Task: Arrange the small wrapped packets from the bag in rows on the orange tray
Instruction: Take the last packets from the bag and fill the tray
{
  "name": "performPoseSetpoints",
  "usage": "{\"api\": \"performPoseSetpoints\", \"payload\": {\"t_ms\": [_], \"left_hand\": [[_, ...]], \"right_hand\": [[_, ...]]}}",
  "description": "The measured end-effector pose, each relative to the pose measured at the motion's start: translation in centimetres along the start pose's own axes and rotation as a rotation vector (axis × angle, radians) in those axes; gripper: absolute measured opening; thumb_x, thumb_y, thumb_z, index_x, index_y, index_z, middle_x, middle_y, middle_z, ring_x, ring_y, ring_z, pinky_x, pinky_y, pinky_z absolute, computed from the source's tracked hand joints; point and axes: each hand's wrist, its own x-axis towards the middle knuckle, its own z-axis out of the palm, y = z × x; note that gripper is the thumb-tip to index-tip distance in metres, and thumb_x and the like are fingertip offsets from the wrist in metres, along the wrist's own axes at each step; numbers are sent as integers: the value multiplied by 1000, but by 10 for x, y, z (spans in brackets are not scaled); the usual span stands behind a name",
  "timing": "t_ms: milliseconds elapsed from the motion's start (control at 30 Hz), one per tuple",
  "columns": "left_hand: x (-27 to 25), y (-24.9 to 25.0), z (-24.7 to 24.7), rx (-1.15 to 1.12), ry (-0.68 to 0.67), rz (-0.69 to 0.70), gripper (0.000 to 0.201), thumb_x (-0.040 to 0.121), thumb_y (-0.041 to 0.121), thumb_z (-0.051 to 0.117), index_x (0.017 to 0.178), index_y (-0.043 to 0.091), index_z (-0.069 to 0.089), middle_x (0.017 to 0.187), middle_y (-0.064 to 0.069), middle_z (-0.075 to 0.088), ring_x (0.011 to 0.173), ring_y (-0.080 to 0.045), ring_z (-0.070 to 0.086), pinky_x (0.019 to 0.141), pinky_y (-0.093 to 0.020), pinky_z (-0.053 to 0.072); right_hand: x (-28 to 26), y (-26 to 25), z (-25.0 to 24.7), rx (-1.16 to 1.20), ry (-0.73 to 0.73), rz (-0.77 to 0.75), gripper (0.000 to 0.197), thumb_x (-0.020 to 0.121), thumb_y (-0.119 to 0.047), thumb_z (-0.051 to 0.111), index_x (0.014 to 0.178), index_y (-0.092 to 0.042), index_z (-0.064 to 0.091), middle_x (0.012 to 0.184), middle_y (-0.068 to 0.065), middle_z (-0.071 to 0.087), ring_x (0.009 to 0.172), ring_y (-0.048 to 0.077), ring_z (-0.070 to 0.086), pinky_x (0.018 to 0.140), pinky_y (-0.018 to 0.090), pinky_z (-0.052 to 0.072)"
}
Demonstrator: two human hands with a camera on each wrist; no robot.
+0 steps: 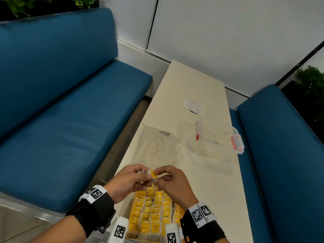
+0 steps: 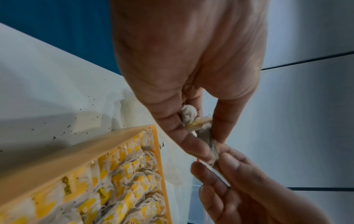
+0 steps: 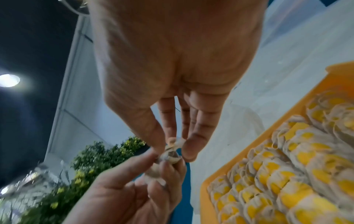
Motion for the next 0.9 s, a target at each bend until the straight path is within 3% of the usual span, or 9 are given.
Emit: {"api": "performPoseSetpoints", "payload": {"t_ms": [67,133,267,367,467,567,633,767,900], "left_hand": [[0,2,1,-12,5,2,20,89,7,73,106,-2,69,91,-18,73,84,-25,72,63,-25,59],[-1,2,0,-4,-13,1,24,88,9,75,108,-1,68,91,-17,73,83,-24,71,64,-25,59],[-1,-1,-1,13,-6,-3,27,85,9,78,109,2,67,94,-18,74,81,-22,70,64,-26,57],[-3,-1,0,53,-20,5,28,84,10,79,108,1,68,99,-19,75,82,-22,70,64,-26,56],[-3,-2,0,104,1,7,25,87,8,76,108,-2,68,94,-17,74,77,-19,68,62,-25,53],[-2,-3,0,124,56,-5,16,90,7,73,105,2,71,88,-14,73,72,-17,65,59,-26,51],[-3,-4,1,160,124,10,12,91,7,72,102,10,75,83,-7,71,71,-17,65,61,-29,52],[-9,-4,5,396,261,234,20,91,10,72,92,29,79,77,15,67,71,-5,61,64,-24,50],[-15,-4,10,612,181,411,18,79,34,85,95,36,78,92,17,69,89,-4,64,77,-21,51]], "right_hand": [[-1,3,3,-129,5,-86,24,73,-30,84,94,-29,72,98,-12,67,77,6,69,70,23,58],[1,4,4,-205,34,-143,17,78,-30,82,91,-33,72,98,-13,65,81,4,68,71,17,55],[5,8,6,-286,88,-218,6,89,-22,70,94,-23,73,96,-10,66,83,2,65,71,9,48],[4,10,9,-412,129,-249,14,96,-23,59,100,-20,72,95,-9,67,83,3,61,72,6,42],[3,9,9,-403,197,-278,12,98,-20,56,97,-20,69,92,-9,63,83,4,59,74,9,42],[0,7,8,-319,198,-246,12,98,-19,55,94,-27,63,79,-10,62,74,8,64,71,27,54],[-4,4,7,-267,192,-211,16,97,-18,55,97,-33,61,71,-4,63,67,13,66,67,32,55],[-6,-5,3,-167,222,-101,23,95,-11,55,90,-28,70,76,-4,71,60,13,69,64,32,58],[-8,-15,-3,-104,172,12,24,91,-4,52,93,-13,74,65,5,71,57,18,71,67,36,61]]}}
